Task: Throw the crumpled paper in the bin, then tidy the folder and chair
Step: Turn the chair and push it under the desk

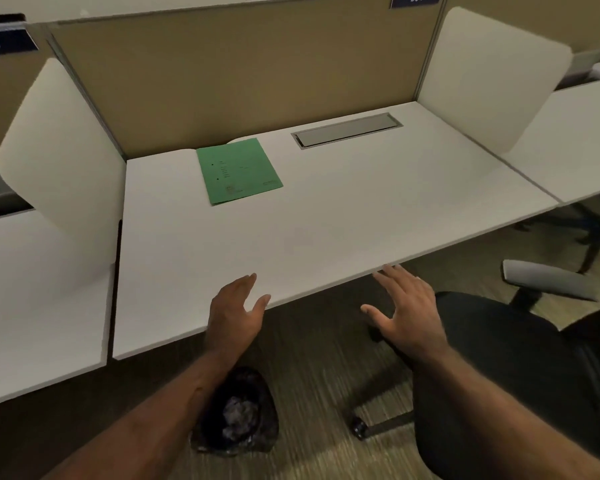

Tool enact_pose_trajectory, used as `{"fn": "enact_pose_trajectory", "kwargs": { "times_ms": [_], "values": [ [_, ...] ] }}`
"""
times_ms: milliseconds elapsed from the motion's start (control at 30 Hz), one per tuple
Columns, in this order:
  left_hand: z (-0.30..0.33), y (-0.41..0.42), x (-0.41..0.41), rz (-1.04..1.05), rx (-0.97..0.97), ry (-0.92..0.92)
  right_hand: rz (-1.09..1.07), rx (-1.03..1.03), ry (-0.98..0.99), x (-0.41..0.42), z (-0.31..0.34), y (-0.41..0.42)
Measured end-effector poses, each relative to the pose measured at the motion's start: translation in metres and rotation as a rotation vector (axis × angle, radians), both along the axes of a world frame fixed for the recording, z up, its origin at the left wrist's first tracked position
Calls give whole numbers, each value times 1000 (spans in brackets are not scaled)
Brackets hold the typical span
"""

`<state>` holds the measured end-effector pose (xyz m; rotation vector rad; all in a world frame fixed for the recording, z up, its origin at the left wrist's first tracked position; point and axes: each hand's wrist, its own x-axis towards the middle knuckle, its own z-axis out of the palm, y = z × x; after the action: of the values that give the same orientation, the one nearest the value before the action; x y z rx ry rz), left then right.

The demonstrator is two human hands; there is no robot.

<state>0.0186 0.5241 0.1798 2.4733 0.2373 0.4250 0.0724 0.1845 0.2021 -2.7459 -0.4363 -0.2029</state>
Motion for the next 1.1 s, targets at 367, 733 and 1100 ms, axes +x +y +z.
{"fn": "enact_pose_trajectory", "kwargs": {
  "times_ms": [367, 733, 1100],
  "values": [
    [11, -117, -54, -134, 79, -38, -45, -10, 53, -78, 7, -117],
    [35, -261, -127, -235, 74, -22, -154, -36, -11, -177, 15, -265],
    [18, -393, -174, -458, 90, 49, -264, -70, 74, -279, 5, -387]
  ]
}}
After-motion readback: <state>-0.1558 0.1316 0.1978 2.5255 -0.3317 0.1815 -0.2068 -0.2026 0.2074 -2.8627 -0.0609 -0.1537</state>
